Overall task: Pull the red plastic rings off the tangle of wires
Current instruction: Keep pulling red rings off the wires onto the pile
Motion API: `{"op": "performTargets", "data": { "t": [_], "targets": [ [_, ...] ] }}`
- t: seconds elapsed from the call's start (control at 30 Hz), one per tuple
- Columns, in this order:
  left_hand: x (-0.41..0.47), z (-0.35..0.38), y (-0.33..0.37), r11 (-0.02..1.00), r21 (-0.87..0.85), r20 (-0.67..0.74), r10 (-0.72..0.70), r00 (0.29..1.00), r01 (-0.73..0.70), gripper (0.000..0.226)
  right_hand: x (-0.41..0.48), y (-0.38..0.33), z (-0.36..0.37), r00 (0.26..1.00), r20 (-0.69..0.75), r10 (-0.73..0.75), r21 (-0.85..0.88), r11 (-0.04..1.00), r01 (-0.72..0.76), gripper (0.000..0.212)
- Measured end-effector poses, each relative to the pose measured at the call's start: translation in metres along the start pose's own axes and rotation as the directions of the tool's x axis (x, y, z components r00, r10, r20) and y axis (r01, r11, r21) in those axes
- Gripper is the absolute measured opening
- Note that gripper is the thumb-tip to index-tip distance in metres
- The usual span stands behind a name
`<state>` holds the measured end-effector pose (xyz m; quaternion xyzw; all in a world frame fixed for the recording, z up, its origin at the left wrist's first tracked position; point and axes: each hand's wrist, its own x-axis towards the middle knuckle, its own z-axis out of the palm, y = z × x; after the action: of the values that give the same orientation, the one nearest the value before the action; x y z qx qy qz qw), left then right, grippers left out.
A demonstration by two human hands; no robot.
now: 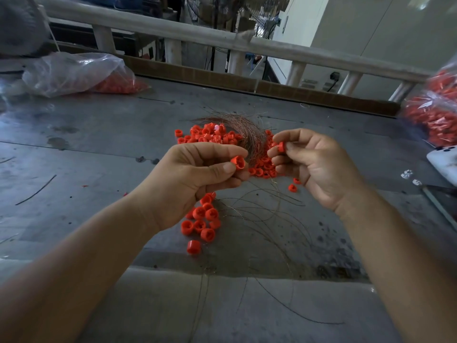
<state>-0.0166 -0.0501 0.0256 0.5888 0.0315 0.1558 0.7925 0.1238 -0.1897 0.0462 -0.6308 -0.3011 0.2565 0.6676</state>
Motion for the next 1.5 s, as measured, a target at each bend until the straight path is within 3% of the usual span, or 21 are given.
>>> {"op": "performTargets", "data": {
  "t": [0.27,0.5,0.63,0.7,0.87,0.97,1.03,1.2,1.5],
  "targets": [
    [0.000,0.000,-0.001,0.998,0.059,-0.013,0.007,1.000,-0.006,0.024,-0.007,0.001,0.014,0.991,0.124,0.055,0.075,0.995,-0.065,0.020],
    [0.000,0.000,-0.001,0.997,0.075,-0.041,-0.003,0.999,0.006,0.022,-0.010,0.003,0.016,0.990,0.141,0.024,-0.099,0.995,-0.010,0.020],
    [0.000,0.000,-0.001,0.995,0.097,-0.050,-0.009,0.999,0.014,0.022,-0.010,0.004,0.017,0.983,0.180,0.030,-0.029,0.999,-0.025,0.008],
    [0.000,0.000,-0.001,0.994,0.105,-0.053,-0.010,0.999,0.015,0.021,-0.010,0.004,0.017,0.980,0.197,0.028,0.006,1.000,-0.030,0.014],
    [0.000,0.001,-0.001,0.993,0.116,-0.081,0.004,0.997,0.005,0.021,-0.012,0.008,0.023,0.980,0.158,-0.117,-0.154,0.978,0.142,0.012],
    [0.001,0.001,0.000,0.994,0.109,-0.108,0.014,0.994,-0.002,0.021,-0.015,0.013,0.030,0.936,0.169,-0.309,-0.362,0.864,0.350,0.018],
    [0.001,0.002,0.000,0.994,0.105,-0.123,0.024,0.992,-0.011,0.020,-0.016,0.015,0.034,0.911,0.162,-0.379,-0.415,0.811,0.411,0.024],
    [0.000,0.003,0.000,0.990,0.141,-0.114,0.037,0.993,-0.021,0.021,-0.019,0.018,0.039,0.882,0.131,-0.453,-0.425,0.778,0.463,0.016],
    [0.000,0.002,-0.002,0.967,0.251,-0.159,0.086,0.983,-0.044,0.021,-0.020,0.021,0.039,0.876,0.112,-0.470,-0.477,0.748,0.462,0.029]
  ]
}}
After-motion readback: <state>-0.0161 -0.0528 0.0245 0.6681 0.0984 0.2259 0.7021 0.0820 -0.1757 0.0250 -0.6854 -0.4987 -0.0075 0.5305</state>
